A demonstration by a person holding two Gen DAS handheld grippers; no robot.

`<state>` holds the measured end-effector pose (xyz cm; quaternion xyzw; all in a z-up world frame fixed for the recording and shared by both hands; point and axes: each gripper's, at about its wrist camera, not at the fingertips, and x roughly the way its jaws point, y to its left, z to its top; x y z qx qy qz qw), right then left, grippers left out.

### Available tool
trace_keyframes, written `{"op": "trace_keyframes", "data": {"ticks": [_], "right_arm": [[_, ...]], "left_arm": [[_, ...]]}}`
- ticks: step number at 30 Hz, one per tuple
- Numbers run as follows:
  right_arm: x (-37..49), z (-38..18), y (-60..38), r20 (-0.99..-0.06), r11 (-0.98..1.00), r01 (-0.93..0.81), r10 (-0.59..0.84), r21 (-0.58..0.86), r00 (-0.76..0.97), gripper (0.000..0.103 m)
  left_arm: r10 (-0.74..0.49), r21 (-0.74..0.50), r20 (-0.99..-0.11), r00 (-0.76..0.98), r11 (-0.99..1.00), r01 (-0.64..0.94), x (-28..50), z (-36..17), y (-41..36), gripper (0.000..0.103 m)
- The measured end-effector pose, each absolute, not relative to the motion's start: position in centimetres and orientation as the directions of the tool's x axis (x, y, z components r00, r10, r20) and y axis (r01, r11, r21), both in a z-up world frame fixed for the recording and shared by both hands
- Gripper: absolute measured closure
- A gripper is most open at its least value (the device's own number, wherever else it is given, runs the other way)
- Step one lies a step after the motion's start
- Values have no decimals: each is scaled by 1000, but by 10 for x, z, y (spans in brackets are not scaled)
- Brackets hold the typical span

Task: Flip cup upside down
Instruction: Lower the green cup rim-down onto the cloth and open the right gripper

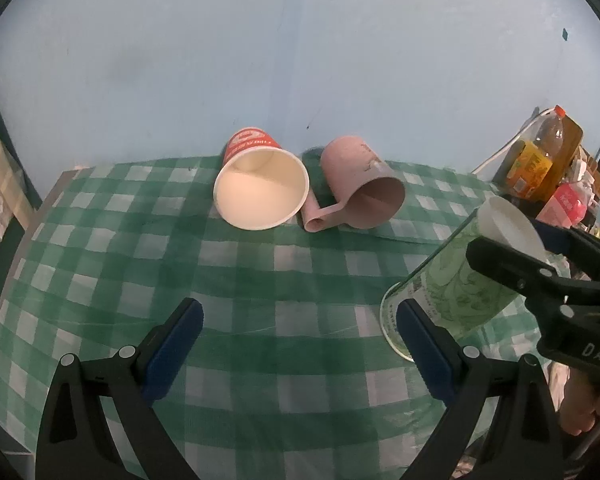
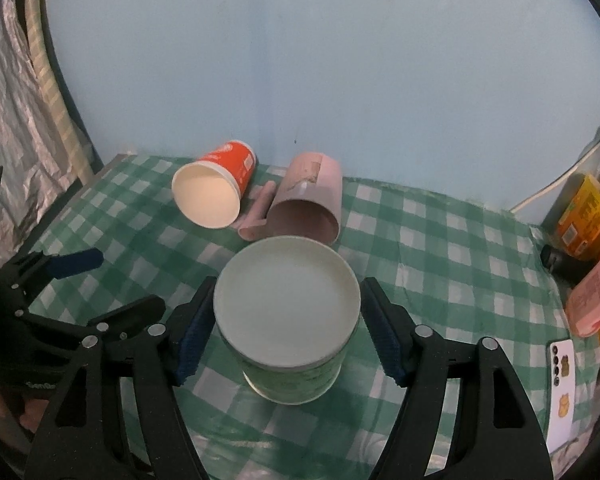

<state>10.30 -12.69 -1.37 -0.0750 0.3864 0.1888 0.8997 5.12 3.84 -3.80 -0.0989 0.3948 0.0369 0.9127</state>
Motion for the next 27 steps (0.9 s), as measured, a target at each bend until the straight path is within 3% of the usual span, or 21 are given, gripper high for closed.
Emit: {"op": "trace_keyframes", "data": {"ticks": [6, 8, 20, 27], "right_arm": [[90, 3, -131, -657, 926, -378, 285, 0, 698, 19], [84, 9, -134, -627, 927, -375, 300, 14, 719, 11], [40, 35, -152, -477, 950, -313, 272, -9, 836, 11], [28, 35, -164, -458, 965, -260, 214, -39, 863, 11]], "left_arm": [[7, -137, -695, 719, 980, -142, 44, -28, 33, 5], [16, -124, -679, 734, 983, -137, 41, -24, 29, 3], [56, -83, -557, 829, 989, -122, 13, 4, 14, 0], [75, -44, -506, 859, 993, -113, -3, 11, 3, 0]]}}
